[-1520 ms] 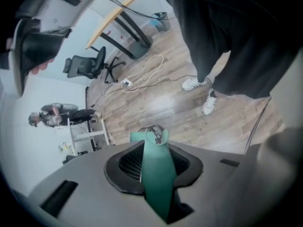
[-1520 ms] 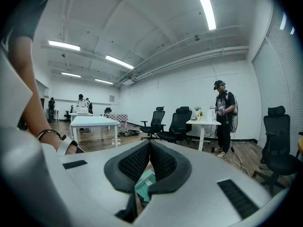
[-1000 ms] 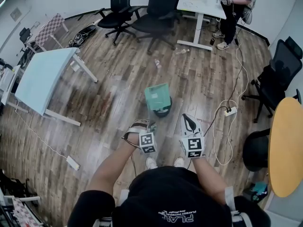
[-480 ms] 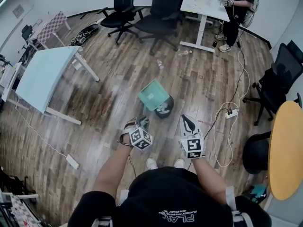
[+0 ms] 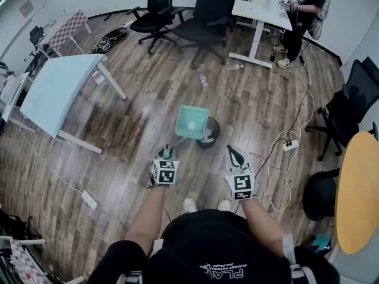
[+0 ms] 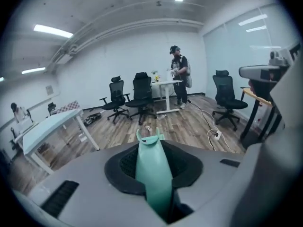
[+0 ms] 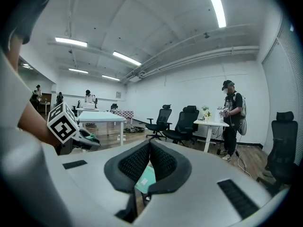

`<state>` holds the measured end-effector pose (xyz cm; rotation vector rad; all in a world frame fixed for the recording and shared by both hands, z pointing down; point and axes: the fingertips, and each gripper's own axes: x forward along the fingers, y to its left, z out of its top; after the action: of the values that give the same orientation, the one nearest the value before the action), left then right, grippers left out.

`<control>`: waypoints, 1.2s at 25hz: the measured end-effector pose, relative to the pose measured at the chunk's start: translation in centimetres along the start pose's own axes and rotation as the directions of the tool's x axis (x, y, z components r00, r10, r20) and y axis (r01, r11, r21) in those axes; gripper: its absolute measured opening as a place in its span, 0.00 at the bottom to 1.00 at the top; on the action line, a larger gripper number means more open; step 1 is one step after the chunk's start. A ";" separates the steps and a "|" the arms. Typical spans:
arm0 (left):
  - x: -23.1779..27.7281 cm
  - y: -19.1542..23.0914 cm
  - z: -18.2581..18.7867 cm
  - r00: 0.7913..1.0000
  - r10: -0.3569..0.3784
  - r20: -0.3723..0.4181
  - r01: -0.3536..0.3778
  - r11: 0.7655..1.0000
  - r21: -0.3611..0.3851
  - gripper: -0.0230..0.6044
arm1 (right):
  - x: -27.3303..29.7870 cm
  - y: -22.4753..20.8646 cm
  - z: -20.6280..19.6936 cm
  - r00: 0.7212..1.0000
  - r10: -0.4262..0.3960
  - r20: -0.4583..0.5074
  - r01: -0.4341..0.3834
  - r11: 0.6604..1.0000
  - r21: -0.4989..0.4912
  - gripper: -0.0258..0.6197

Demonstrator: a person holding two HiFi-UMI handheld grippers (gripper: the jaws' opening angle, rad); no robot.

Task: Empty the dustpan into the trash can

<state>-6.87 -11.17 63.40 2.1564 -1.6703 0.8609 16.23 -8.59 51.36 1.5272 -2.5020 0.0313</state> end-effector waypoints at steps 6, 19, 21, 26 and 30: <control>-1.8 1.9 0.2 0.998 0.041 0.041 -0.034 0.989 -0.145 0.19 | 0.8 0.9 -0.5 1.000 -0.003 -0.009 0.002 1.000 -0.017 0.08; -4.6 9.9 -0.8 0.988 0.138 0.067 -0.117 0.961 -0.251 0.19 | 4.4 6.2 1.0 1.000 0.013 0.004 -0.013 0.999 -0.036 0.08; -4.6 11.0 -1.7 0.989 0.142 0.046 -0.126 0.959 -0.255 0.19 | 5.0 7.2 1.2 1.000 0.017 0.004 -0.017 0.999 -0.038 0.08; -3.5 12.9 -4.6 0.992 0.126 -0.015 -0.126 0.956 -0.264 0.19 | 6.5 9.5 1.2 1.000 0.030 0.000 -0.030 0.998 -0.049 0.08; -2.4 13.3 -7.6 0.989 0.108 -0.097 -0.131 0.951 -0.279 0.19 | 7.4 10.8 1.0 0.998 0.058 -0.028 -0.059 0.997 -0.045 0.08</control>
<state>-21.93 -9.01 66.09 1.8219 -1.7777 0.6790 3.29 -10.20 52.80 1.4261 -2.5080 0.0034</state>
